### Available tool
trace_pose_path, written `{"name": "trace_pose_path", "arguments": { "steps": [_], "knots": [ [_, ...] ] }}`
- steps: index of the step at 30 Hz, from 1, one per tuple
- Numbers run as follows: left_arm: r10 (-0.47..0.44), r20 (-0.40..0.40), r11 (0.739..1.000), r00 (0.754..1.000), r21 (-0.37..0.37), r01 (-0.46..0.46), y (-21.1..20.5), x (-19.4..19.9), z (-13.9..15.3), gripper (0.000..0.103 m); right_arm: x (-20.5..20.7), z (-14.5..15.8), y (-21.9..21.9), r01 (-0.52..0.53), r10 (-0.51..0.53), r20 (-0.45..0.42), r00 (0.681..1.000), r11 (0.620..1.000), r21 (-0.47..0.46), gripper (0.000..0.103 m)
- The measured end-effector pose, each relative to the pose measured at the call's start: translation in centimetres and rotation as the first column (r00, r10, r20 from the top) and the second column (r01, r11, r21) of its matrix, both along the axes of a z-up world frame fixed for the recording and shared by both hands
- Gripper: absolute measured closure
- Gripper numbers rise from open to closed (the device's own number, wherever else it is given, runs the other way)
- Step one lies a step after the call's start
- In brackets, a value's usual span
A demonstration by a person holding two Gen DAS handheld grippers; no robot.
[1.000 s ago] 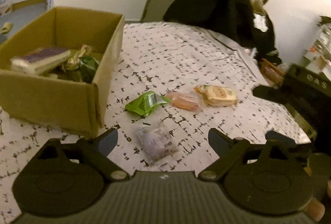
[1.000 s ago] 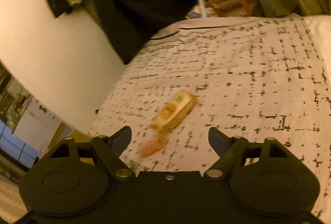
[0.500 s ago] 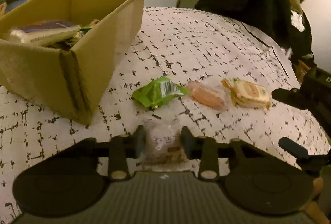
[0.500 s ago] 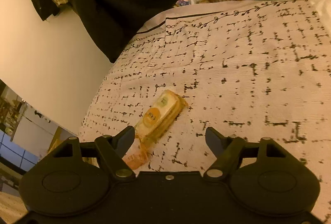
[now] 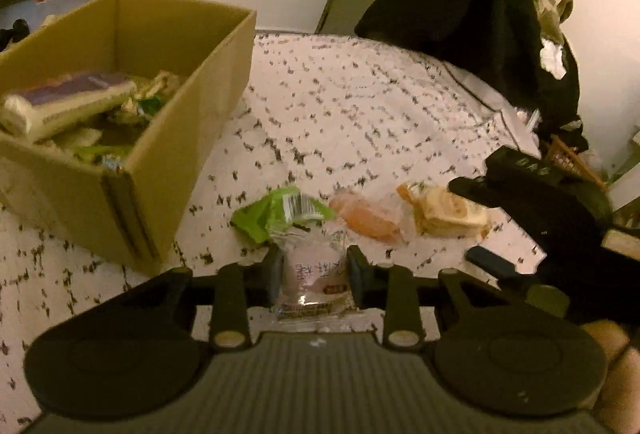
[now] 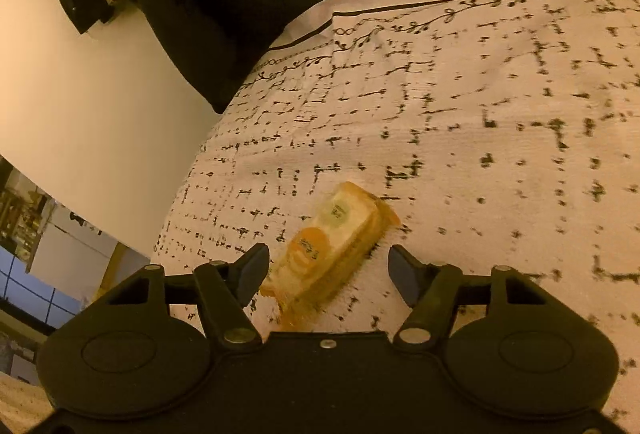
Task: Organize snacks
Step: 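Grasp the white printed bun packet with left gripper while right grasps orange-labelled bread, then lift both held packets toward the cardboard box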
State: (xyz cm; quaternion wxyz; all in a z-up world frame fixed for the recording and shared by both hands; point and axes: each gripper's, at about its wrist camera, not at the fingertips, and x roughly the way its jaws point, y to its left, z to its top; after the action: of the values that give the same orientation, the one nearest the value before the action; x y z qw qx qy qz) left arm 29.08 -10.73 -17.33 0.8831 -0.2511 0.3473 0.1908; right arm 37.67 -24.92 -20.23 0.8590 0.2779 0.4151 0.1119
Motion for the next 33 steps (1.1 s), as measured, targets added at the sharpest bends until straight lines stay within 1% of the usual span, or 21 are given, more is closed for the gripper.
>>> {"name": "trace_pose_path", "arguments": {
  "steps": [4,7,9,11,15,16,19,22,26,30,33],
  "knots": [
    [-0.006,0.038,1.000,0.999,0.000,0.006,0.6,0.2,1.4,0.071,0.7,-0.1,0.4,0.001,-0.001,0.009,1.000,1.000,-0.007,0.038],
    [-0.009,0.063,1.000,0.998,-0.003,0.009,1.1,0.4,2.5,0.071,1.3,0.1,1.0,0.005,-0.004,0.009,1.000,0.999,-0.043,0.038],
    [-0.019,0.069,1.000,0.997,-0.015,0.020,1.3,0.6,3.0,0.071,1.6,0.3,1.9,0.001,0.000,0.009,1.000,0.996,-0.093,0.037],
    [-0.023,0.078,1.000,0.997,-0.003,0.024,1.5,0.8,3.2,0.071,2.0,0.4,3.1,-0.007,0.011,0.018,1.000,0.986,-0.164,0.037],
    [-0.014,0.078,1.000,0.997,-0.017,0.016,2.2,1.0,3.1,0.071,2.4,0.2,5.2,-0.017,0.029,0.039,0.999,0.956,-0.292,0.037],
    [-0.014,0.079,1.000,0.997,-0.016,0.015,2.4,1.0,3.0,0.071,2.4,0.2,5.5,-0.016,0.030,0.039,0.999,0.949,-0.315,0.038],
    [-0.009,0.067,1.000,0.998,-0.006,0.009,2.6,1.0,2.6,0.071,2.2,0.4,6.0,-0.013,0.027,0.032,0.999,0.924,-0.382,0.052],
    [-0.005,0.066,1.000,0.998,-0.004,0.006,2.9,1.0,2.7,0.071,2.0,0.7,5.7,-0.002,0.010,0.019,1.000,0.924,-0.383,0.058],
    [0.000,0.071,1.000,0.997,-0.003,0.000,3.1,0.8,3.4,0.071,1.1,1.5,4.8,0.028,-0.029,0.001,1.000,0.952,-0.305,0.064],
    [-0.003,0.088,1.000,0.996,0.001,0.003,3.4,0.5,4.7,0.071,-0.1,2.9,4.6,0.027,-0.024,0.016,1.000,0.963,-0.268,0.065],
    [-0.029,0.114,1.000,0.993,0.014,0.028,3.4,0.0,6.0,0.071,-1.2,4.3,4.6,0.032,-0.022,0.043,0.999,0.968,-0.247,0.066]
  ]
}}
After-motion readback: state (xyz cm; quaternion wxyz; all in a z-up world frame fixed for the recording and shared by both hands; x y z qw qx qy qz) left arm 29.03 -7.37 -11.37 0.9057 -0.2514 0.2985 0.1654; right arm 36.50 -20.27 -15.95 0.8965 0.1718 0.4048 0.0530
